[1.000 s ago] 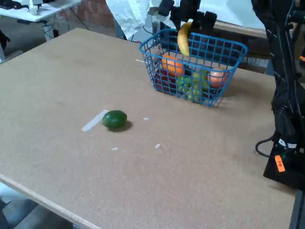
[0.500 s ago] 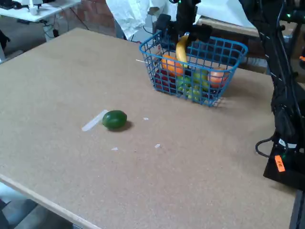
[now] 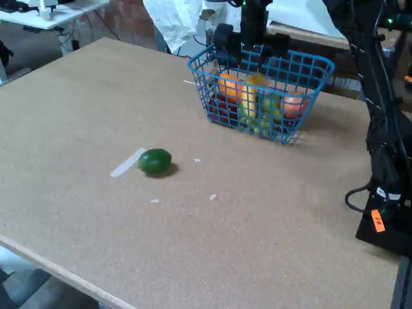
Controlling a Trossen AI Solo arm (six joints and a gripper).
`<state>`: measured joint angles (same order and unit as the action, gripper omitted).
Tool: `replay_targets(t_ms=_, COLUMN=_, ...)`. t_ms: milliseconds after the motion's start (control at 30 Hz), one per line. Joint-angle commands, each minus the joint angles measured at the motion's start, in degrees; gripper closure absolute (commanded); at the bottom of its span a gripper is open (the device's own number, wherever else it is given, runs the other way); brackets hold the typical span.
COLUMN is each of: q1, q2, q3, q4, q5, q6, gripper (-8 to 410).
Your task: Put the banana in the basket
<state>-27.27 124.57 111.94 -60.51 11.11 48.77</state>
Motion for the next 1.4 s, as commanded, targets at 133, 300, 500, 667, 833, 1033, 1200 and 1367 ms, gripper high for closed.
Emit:
replay_targets(t_ms=133, q1=0.0, q2=-4.7, q3=0.0, q4=-0.9, q5=0.3, q6=0.0, gripper=79)
replay_targets(t_ms=300, q1=0.0, q2=-9.3, q3=0.0, q4=-0.9, q5=0.3, q6=0.0, gripper=79)
replay_targets(t_ms=500, q1=0.0, q2=-13.9, q3=0.0, q4=-0.8, q5=0.3, q6=0.0, gripper=79)
replay_targets(t_ms=667, q1=0.0, q2=-16.7, q3=0.0, q4=-0.8, q5=0.3, q6=0.0, gripper=79)
replay_targets(t_ms=833, q1=0.0, q2=-18.3, q3=0.0, q4=-0.8, q5=0.3, q6=0.0, gripper=79)
replay_targets(t_ms=1033, q1=0.0, q2=-18.8, q3=0.0, q4=-0.7, q5=0.3, q6=0.0, gripper=79)
replay_targets(t_ms=1200, q1=0.0, q2=-18.8, q3=0.0, q4=-0.7, q5=0.3, q6=0.0, gripper=79)
replay_targets(t_ms=1367, q1=0.0, q2=-18.8, q3=0.0, q4=-0.7, q5=0.3, q6=0.0, gripper=79)
